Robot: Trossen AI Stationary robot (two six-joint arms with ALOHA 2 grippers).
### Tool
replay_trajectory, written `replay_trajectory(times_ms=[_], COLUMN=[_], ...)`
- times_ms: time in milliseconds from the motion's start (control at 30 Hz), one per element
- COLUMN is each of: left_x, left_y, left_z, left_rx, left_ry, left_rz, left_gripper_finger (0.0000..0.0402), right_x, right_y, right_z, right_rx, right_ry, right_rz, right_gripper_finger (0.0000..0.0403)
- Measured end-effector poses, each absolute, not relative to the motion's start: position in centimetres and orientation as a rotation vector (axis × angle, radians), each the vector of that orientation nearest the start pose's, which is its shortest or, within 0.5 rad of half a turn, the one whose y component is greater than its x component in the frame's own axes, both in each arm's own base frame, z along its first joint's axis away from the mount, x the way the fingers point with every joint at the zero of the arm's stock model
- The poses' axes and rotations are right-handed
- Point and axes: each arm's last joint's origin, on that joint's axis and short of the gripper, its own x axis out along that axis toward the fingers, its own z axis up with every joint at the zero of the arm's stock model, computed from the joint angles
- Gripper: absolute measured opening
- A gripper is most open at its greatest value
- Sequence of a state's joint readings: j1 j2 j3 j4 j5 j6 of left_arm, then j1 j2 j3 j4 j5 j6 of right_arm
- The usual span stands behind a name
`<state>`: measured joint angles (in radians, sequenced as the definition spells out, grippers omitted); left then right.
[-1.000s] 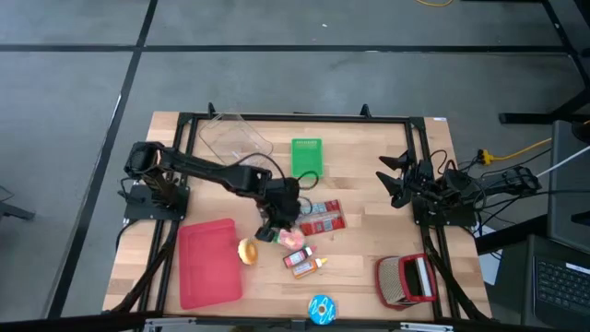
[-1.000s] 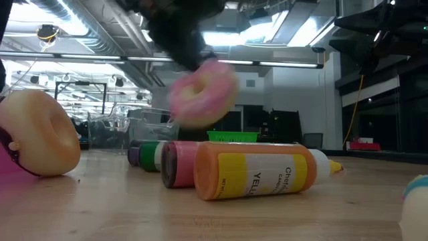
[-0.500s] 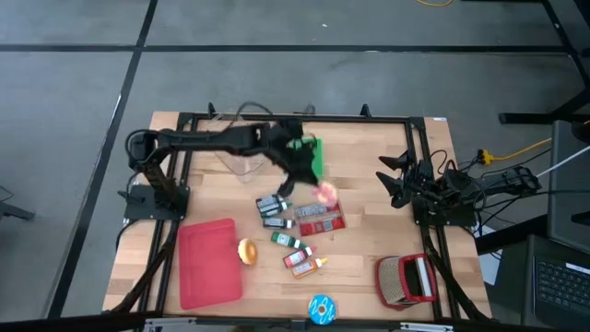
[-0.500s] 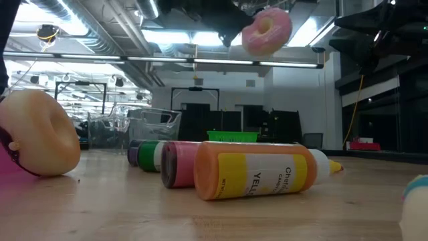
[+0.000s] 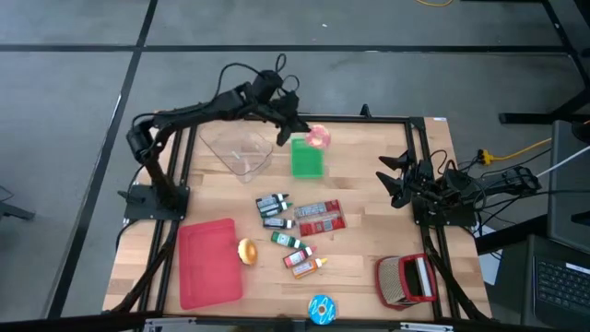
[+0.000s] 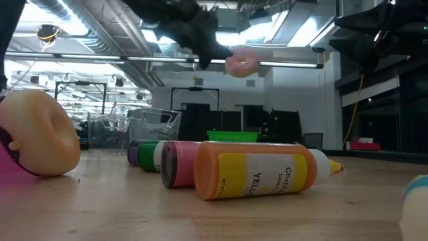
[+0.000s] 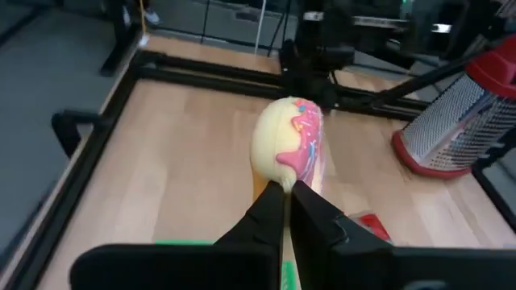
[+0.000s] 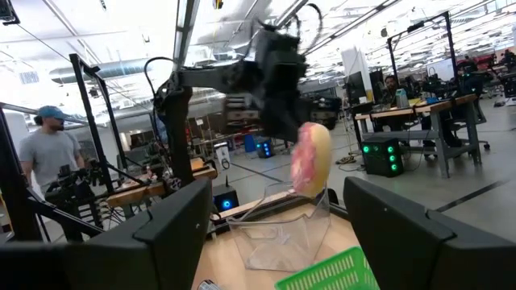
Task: Pick & Place Food Item
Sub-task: Put the pink donut into the green basket
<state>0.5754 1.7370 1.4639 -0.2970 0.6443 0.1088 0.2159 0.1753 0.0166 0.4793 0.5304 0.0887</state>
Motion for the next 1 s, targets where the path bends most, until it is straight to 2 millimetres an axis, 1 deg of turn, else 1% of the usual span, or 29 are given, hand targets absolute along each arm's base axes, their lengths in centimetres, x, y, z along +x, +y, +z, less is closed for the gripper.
replay_trajectory(times_ms=[67, 167, 300, 433, 533, 733, 867, 1000], left_x=[33.7, 34.1, 34.9, 35.1, 34.9, 34.1, 34.1, 34.5], left_y=[20.8, 21.7, 22.6, 23.4, 24.0, 25.0, 25.1, 24.7], left_z=[29.3, 27.3, 23.9, 21.9, 21.1, 20.5, 19.8, 19.3], left_rx=[-0.289, -0.358, -0.421, -0.437, -0.43, -0.457, -0.472, -0.479], left_ry=[0.501, 0.534, 0.607, 0.644, 0.675, 0.694, 0.711, 0.728], left_rz=[-0.116, -0.164, -0.167, -0.147, -0.109, -0.082, -0.091, -0.107], left_gripper_finger=[0.0006, 0.0008, 0.0009, 0.0009, 0.0009, 0.0008, 0.0007, 0.0007], right_x=[10.0, 10.0, 10.0, 10.0, 10.0, 10.0, 10.0, 10.0], right_y=[0.7, 0.7, 0.7, 0.7, 0.7, 0.7, 0.7, 0.7], right_z=[19.9, 20.0, 20.0, 20.0, 19.9, 19.9, 19.9, 19.9], right_rx=[0.206, 0.208, 0.211, 0.214, 0.213, 0.212, 0.212, 0.212], right_ry=[-0.315, -0.317, -0.317, -0.317, -0.316, -0.314, -0.314, -0.314], right_rz=[-0.299, -0.299, -0.298, -0.298, -0.298, -0.298, -0.298, -0.298], right_gripper_finger=[0.0283, 0.0283, 0.0283, 0.0283, 0.0283, 0.0283, 0.0283, 0.0283])
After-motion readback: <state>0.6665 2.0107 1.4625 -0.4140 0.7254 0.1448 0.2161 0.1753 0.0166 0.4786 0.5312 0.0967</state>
